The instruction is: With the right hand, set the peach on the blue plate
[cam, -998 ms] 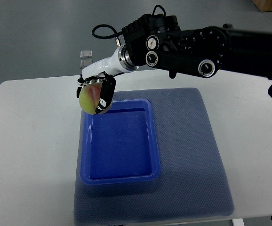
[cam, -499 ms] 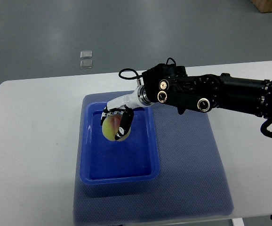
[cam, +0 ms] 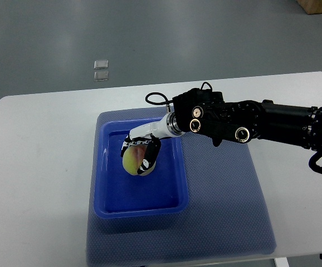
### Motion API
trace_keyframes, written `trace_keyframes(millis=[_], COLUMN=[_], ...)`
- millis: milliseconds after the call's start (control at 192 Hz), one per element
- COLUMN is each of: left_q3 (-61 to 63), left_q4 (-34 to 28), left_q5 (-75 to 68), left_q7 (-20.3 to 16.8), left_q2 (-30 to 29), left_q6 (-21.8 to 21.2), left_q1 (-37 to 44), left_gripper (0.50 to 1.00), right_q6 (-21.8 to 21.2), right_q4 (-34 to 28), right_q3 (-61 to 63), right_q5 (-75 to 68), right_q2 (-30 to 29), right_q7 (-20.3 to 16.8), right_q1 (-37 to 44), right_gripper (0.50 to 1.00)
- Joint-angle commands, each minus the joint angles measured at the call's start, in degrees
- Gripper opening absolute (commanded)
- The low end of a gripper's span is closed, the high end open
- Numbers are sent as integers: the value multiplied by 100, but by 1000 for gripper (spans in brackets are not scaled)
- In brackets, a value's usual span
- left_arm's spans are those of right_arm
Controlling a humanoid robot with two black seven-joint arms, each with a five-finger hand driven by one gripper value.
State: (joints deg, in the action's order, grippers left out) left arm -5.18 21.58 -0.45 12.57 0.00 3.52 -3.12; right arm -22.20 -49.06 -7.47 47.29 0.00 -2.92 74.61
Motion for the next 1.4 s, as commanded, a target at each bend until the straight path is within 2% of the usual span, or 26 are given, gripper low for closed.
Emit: trace_keyframes(millis=[0, 62, 68, 291, 343, 577, 614, 676, 795, 936, 983, 988, 998, 1029, 1081, 1087, 1107, 1321, 1393], left_q3=[-1, -1, -1, -1, -1, -1, -1, -9, -1, -1, -1, -1, -1, -1, -1, -1, -1, 0, -1], left_q4=[-4, -4, -4, -13, -31, -13, -13, -22, -4, 22, 22, 22, 22, 13, 13, 13, 13, 22, 22], left_q5=[1, 1, 1, 1, 1, 1, 1, 1, 1, 1, 1, 1, 1, 1, 1, 1, 1, -8, -8], left_q7=[-1, -1, -1, -1, -1, -1, -1, -1, -1, -1, -1, -1, -1, -1, -1, -1, -1, -1, -1], left_q2=[0, 0, 0, 0, 0, 0, 0, 0, 0, 0, 0, 0, 0, 0, 0, 0, 0, 0, 0], left_q6=[-1, -1, -1, -1, -1, -1, -1, -1, -1, -1, -1, -1, -1, -1, -1, -1, -1, -1, -1], left_q1=[4, -5, -5, 4, 4, 4, 4, 13, 13, 13, 13, 13, 13, 13, 13, 13, 13, 4, 4], left_gripper=[1000, 1000, 1000, 1000, 1000, 1000, 1000, 1000, 1000, 1000, 1000, 1000, 1000, 1000, 1000, 1000, 1000, 1000, 1000], right_q6=[5, 5, -12, -83, -83, -56, -48, -12, -12, -48, -48, -13, 5, 14, 14, 31, 49, 181, 172], right_q4=[11, 11, 11, 11, 11, 11, 11, 11, 11, 2, 2, 11, 20, 46, 46, 150, 248, 1206, 1268], right_q3=[8, 17, 26, 140, 219, 1617, 1854, 2355, 3892, 5860, 5862, 6541, 6678, 6916, 6917, 7204, 7294, 7453, 7453], right_q5=[0, -9, -9, -35, -88, -246, -299, -448, -966, -1722, -1723, -2132, -2231, -2486, -2487, -2896, -3067, -4157, -4368], right_q2=[0, 0, 0, 0, 0, 0, 149, 448, 1019, 1019, 1019, 1002, 993, 941, 940, 740, 633, 185, 105], right_q7=[11, 11, 11, 11, 11, 19, 19, 28, 134, 257, 257, 448, 511, 634, 635, 844, 924, 1777, 1848], right_q1=[-8, -8, 1, 124, 361, 528, 484, 194, -983, -2231, -2232, -2675, -2784, -2996, -2996, -3301, -3391, -3576, -3603], right_gripper=[907, 911, 931, 932, 932, 932, 932, 932, 932, 932, 932, 932, 932, 932, 932, 932, 932, 932, 932])
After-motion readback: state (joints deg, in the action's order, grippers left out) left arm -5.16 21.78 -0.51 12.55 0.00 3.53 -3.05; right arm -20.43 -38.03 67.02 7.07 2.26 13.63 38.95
